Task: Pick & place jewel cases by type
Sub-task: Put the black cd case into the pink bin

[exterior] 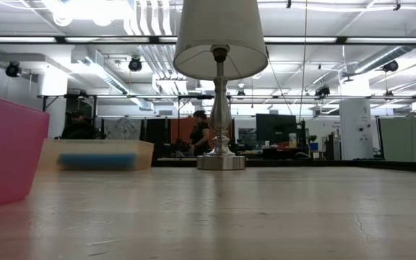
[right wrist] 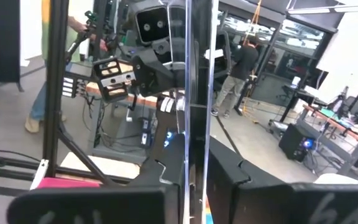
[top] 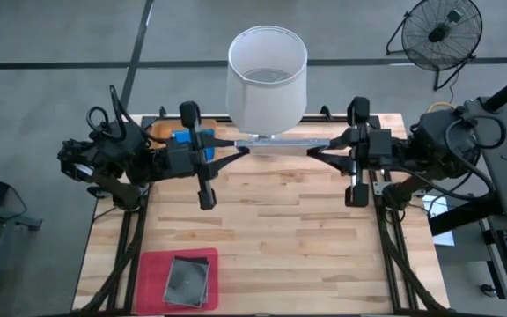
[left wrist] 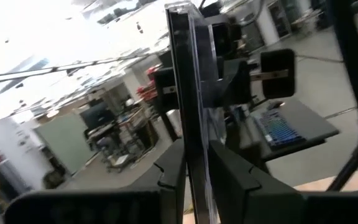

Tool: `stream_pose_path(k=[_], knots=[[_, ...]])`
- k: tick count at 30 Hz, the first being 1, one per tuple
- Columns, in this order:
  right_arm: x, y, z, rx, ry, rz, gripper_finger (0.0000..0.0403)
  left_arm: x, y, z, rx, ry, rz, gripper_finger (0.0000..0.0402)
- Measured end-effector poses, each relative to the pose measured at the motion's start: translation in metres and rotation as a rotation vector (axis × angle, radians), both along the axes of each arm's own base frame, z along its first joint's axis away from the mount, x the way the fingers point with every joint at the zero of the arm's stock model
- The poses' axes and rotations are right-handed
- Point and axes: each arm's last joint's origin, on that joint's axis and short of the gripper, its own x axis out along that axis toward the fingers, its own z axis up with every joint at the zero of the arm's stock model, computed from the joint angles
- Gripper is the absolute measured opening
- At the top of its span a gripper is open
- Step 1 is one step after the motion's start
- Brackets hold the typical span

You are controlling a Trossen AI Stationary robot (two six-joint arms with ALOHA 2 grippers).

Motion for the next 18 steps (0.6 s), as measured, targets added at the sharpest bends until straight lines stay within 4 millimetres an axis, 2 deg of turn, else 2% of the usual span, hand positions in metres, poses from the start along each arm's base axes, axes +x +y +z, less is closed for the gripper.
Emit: stream_pose_path(k=[3, 7, 10, 13, 18], knots=[[0.000, 0.000, 0.000, -0.002, 0.002, -0.007, 0.0028, -0.013, 0.005, 0.005, 0.004, 0.003, 0.039, 0.0041], [-0.002, -0.001, -0.001, -0.015, 0.013, 0.000, 0.0027, -0.050, 0.018, 0.018, -0.038, -0.034, 0.048, 0.0041], [-0.002, -0.001, -0.002, -0.063, 0.030, 0.000, 0.0027, -0.073, 0.027, 0.025, -0.148, -0.075, 0.024, 0.0041], [-0.001, -0.001, -0.004, -0.158, 0.055, -0.001, 0.0026, -0.083, 0.031, 0.023, -0.228, -0.065, 0.005, 0.0041], [0.008, 0.001, -0.016, -0.347, 0.154, -0.018, 0.0026, -0.079, 0.029, 0.010, -0.255, 0.048, 0.001, 0.0041]])
